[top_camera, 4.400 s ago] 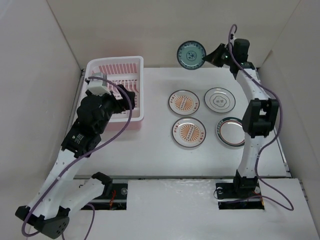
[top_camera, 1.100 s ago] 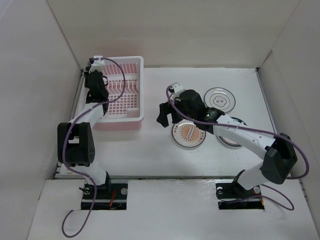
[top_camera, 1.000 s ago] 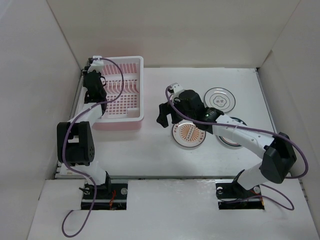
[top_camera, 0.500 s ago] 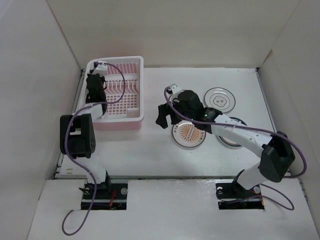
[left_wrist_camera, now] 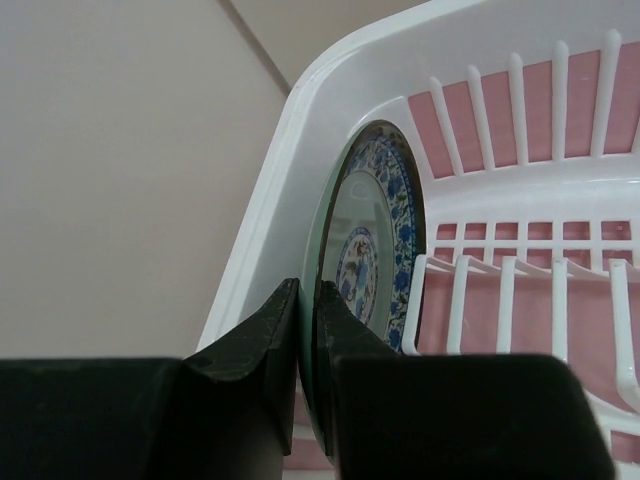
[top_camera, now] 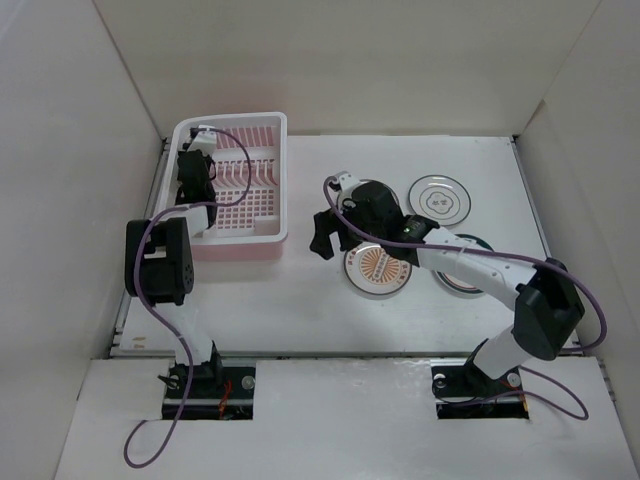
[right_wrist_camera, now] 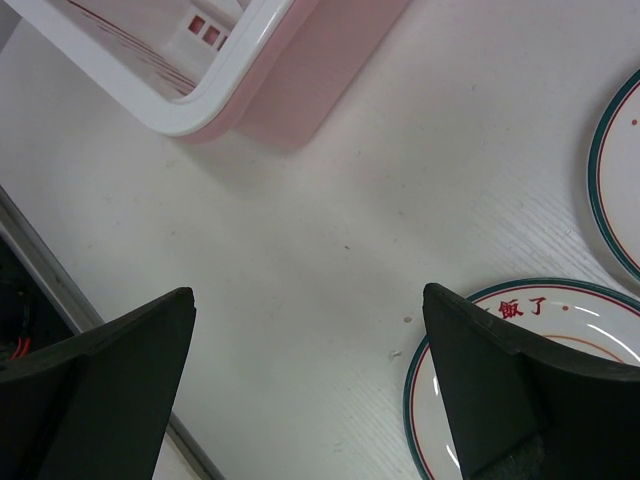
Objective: Load the plates into the dish rack
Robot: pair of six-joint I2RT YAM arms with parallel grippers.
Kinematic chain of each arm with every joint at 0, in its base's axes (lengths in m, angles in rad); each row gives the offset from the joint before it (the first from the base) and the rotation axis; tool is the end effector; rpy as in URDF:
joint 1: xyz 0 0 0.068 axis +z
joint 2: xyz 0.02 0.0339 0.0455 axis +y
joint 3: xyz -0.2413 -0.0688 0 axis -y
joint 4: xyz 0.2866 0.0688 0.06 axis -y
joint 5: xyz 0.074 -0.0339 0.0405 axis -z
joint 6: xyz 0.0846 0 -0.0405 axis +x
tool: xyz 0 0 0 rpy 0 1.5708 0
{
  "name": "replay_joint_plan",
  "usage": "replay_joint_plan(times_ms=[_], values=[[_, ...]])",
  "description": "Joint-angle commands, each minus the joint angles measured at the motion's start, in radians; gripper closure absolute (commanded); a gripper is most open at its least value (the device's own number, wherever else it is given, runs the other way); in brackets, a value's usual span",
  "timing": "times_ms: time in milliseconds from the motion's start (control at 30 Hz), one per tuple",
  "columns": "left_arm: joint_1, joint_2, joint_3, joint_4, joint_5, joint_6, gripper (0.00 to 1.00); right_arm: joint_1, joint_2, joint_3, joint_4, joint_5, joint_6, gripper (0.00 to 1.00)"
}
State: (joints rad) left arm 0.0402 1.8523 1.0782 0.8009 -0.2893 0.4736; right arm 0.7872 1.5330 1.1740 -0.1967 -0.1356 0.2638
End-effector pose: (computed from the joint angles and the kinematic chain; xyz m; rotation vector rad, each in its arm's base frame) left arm 0.4876 0.0438 0.1920 0.1076 1.5756 0.6277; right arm 0.2985 0.3158 0.2269 -0.6543 2.1192 0.7485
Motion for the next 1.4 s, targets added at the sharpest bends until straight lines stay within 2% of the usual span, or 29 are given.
replay_joint_plan(times_ms=[0,200,233,333,467,500,633,667,733,767,933,1133,1267,1300,1333,1367], values=[[0.009,0.004,0.048,0.027,-0.007,-0.053,1.00,0.009,0.007,0.021,0.052,-0.019,-0.012,0.00],[0.021,0.013,0.048,-0.002,0.021,-0.093,1.00,0.009,0.007,0.021,0.052,-0.019,-0.012,0.00],[0.021,0.022,0.058,-0.002,0.021,-0.093,0.98,0.009,0.007,0.021,0.052,-0.019,-0.012,0.00],[0.021,0.022,0.083,-0.034,0.021,-0.111,0.83,0.009,0.007,0.021,0.052,-0.019,-0.012,0.00],[0.030,0.022,0.083,-0.043,0.021,-0.122,0.76,0.018,0.007,0.021,0.052,-0.028,-0.012,0.00],[0.039,0.022,0.072,-0.043,0.021,-0.133,0.67,0.018,0.007,0.021,0.052,-0.029,-0.012,0.00],[0.040,0.012,0.063,-0.043,0.021,-0.133,0.42,0.018,0.007,0.021,0.052,-0.029,-0.012,0.00],[0.040,-0.013,0.063,-0.043,0.021,-0.142,0.31,0.018,0.007,0.021,0.052,-0.029,-0.012,0.00],[0.040,-0.033,0.075,-0.043,0.012,-0.142,0.16,0.018,0.007,0.021,0.052,-0.018,-0.012,0.00],[0.029,-0.045,0.075,-0.052,0.012,-0.142,0.00,0.018,0.007,0.021,0.052,-0.018,-0.012,0.00],[-0.009,-0.145,0.129,-0.072,-0.027,-0.079,0.00,0.018,0.007,0.021,0.052,0.021,-0.012,0.00],[-0.010,-0.212,0.206,-0.182,0.041,-0.107,0.00,0.018,0.007,0.021,0.052,0.021,-0.012,0.00],[-0.031,-0.257,0.255,-0.242,0.073,-0.239,0.00,0.018,0.007,0.030,0.052,0.118,-0.012,0.00],[-0.045,-0.268,0.282,-0.276,0.059,-0.325,0.00,0.018,-0.002,0.030,0.052,0.166,-0.012,0.00],[-0.045,-0.268,0.367,-0.326,0.059,-0.373,0.00,-0.011,-0.002,0.020,0.052,0.226,-0.012,0.00],[-0.045,-0.256,0.429,-0.470,0.088,-0.419,0.00,-0.037,-0.002,0.019,0.052,0.226,-0.012,0.00]])
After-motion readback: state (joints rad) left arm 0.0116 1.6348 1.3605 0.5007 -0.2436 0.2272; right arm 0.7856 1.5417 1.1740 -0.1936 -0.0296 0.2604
